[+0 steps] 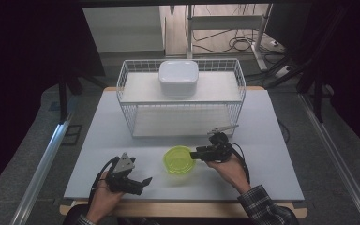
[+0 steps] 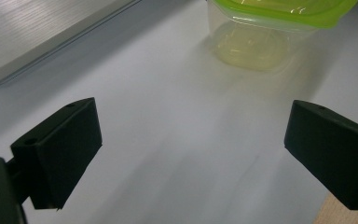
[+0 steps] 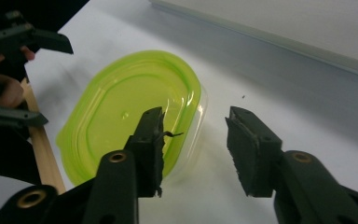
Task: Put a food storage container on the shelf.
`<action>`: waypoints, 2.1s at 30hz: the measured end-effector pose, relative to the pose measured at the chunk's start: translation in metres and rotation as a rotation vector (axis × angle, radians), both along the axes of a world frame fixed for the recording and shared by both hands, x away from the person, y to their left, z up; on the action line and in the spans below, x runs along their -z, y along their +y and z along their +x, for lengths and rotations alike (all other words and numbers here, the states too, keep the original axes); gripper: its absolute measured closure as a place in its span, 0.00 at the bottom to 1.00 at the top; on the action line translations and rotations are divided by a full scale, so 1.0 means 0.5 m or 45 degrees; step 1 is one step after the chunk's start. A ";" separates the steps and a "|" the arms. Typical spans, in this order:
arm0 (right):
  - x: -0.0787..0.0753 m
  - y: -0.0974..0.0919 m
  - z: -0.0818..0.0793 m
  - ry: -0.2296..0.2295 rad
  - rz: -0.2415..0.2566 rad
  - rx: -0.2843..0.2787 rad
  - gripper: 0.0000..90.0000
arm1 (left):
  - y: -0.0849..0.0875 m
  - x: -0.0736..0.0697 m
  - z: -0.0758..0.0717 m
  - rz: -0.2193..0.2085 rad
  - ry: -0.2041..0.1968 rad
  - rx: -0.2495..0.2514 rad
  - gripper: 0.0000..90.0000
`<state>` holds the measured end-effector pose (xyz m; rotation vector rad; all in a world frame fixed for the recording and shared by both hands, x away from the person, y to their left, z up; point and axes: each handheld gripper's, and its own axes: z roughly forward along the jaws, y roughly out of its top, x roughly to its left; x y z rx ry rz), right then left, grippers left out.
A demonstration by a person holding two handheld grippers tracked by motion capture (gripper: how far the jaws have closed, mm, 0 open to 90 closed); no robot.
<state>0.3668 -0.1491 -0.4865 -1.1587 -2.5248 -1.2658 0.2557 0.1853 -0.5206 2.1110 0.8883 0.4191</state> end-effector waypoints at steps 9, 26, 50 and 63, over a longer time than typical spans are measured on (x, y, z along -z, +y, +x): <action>0.016 0.011 0.023 0.143 0.078 0.004 0.77 | -0.002 0.000 -0.001 0.004 -0.002 0.008 0.04; 0.010 0.002 0.023 0.305 0.219 -0.022 0.91 | -0.003 0.000 -0.001 0.010 -0.006 0.013 0.04; -0.005 -0.023 0.039 0.279 0.294 0.030 0.93 | -0.005 0.001 -0.001 0.011 -0.004 0.016 0.04; -0.002 -0.031 0.038 0.332 0.321 0.039 0.93 | -0.005 0.002 -0.001 0.013 -0.004 0.018 0.04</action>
